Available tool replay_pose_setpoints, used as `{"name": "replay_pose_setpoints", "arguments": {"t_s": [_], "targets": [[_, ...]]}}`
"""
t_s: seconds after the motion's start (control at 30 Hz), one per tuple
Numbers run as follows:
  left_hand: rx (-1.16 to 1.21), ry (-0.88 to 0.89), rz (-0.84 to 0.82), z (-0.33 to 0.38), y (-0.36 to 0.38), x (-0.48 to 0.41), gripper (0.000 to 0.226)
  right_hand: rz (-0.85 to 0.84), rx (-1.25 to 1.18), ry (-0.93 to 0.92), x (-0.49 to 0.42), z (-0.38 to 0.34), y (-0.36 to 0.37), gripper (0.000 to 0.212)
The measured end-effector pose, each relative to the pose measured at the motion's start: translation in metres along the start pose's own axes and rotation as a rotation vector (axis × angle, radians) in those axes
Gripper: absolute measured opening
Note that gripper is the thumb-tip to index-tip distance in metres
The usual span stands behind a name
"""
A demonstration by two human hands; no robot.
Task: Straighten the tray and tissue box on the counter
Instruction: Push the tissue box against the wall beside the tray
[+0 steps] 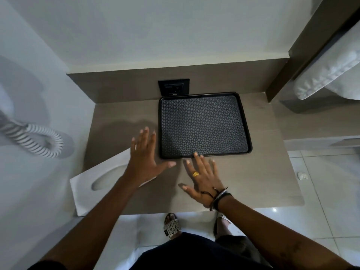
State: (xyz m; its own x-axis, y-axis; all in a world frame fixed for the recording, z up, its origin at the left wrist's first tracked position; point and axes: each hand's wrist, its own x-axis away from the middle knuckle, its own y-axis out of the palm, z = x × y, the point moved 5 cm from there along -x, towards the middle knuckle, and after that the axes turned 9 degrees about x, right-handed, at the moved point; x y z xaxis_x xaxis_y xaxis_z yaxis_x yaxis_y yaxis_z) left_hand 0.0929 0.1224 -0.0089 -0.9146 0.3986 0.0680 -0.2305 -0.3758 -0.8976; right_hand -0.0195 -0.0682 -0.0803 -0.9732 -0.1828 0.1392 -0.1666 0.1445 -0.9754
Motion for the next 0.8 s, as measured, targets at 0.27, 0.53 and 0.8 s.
{"name": "replay_pose_setpoints", "arguments": {"t_s": [0.27,0.53,0.8], "targets": [[-0.187,-0.16,-0.404,-0.128,-0.016,0.067,0.161,-0.152,0.138,-0.134,-0.022,-0.065,0.031,0.096],[-0.121,-0.152,-0.307,-0.149,-0.018,0.074,0.147,-0.176,0.174,-0.131,-0.027,-0.08,0.034,0.105],[-0.023,-0.248,-0.094,-0.149,-0.032,0.062,0.137,-0.168,0.206,-0.127,-0.027,-0.08,0.034,0.105]]}}
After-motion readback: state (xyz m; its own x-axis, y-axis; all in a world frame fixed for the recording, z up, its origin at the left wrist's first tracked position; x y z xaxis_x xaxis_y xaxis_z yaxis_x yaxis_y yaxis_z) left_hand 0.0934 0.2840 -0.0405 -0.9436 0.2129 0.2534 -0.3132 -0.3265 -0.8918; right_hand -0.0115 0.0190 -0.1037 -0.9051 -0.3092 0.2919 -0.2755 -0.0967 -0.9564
